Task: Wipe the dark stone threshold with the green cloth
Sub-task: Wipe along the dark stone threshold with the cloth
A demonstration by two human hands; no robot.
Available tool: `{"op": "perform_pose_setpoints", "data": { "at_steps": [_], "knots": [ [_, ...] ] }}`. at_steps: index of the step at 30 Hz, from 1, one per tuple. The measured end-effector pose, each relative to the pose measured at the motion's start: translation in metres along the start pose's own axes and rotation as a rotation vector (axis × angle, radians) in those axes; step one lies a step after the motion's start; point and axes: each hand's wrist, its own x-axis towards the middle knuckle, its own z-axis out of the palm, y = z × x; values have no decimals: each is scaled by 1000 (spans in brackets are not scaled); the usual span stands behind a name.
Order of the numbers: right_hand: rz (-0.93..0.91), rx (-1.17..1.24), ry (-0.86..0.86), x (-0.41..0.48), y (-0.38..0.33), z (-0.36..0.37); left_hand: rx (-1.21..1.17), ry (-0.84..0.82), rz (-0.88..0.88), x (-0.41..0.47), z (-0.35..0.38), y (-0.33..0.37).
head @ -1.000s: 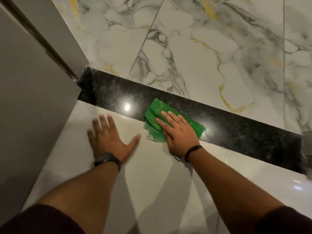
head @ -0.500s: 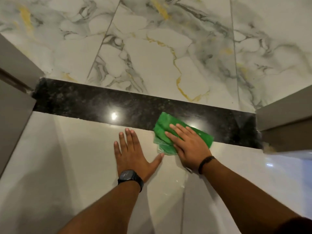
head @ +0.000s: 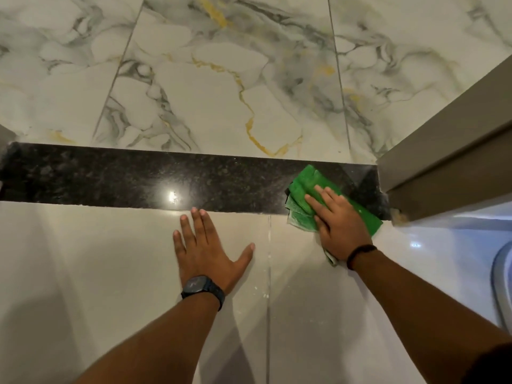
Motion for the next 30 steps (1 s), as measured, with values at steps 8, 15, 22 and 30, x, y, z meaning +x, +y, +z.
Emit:
{"op": "perform_pose_setpoints", "data": {
  "at_steps": [8,15,22,30],
  "knots": [
    [400,-108,58,21,23,-4,12,17,27,-1,-1,2],
    [263,-95,-74,1,-14,5,31,-11,93,-3,0,-7],
    [83,23,-233,-51,-62,0,1,-21,226,-10,-2,-18],
    [645,188,-252,-15,-44,-44,25,-69,256,-7,-3,-24]
  ]
}}
